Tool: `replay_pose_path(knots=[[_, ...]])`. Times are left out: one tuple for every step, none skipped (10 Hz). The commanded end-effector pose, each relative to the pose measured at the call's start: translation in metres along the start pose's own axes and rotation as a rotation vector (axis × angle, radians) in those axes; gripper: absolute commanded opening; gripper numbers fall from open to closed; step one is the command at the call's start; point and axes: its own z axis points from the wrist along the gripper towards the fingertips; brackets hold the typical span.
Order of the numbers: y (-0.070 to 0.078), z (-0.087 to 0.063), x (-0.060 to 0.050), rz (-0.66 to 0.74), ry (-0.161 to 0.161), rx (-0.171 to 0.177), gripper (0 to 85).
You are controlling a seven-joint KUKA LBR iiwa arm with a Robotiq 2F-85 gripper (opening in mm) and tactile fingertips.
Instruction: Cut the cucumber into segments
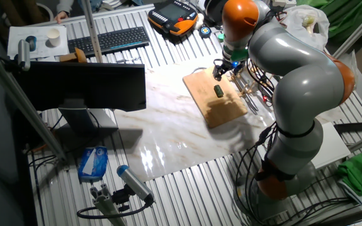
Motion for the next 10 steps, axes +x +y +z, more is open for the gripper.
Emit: replay_pose_path(knots=[[0.0000, -0.0001, 0.0001, 0.000, 0.004, 0.000, 85.0], [0.0003, 0.0001, 0.0001, -0.002, 0.007, -0.007, 85.0], [0.0004, 0.0000, 0.0004, -0.001, -0.003, 0.004, 85.0], [0.0004, 0.0000, 0.0004, -0.001, -0.011, 0.008, 85.0], [0.0004, 0.0000, 0.0004, -0.001, -0.018, 0.006, 85.0], [0.0004, 0.0000, 0.0004, -0.006, -0.023, 0.003, 85.0], [0.0004, 0.0000, 0.0004, -0.015, -0.025, 0.000, 85.0], [0.0004, 0.0000, 0.0004, -0.014, -0.025, -0.001, 85.0], [0.0004, 0.0000, 0.0004, -0.008, -0.025, -0.003, 85.0], [0.0004, 0.0000, 0.0004, -0.006, -0.019, -0.009, 85.0]])
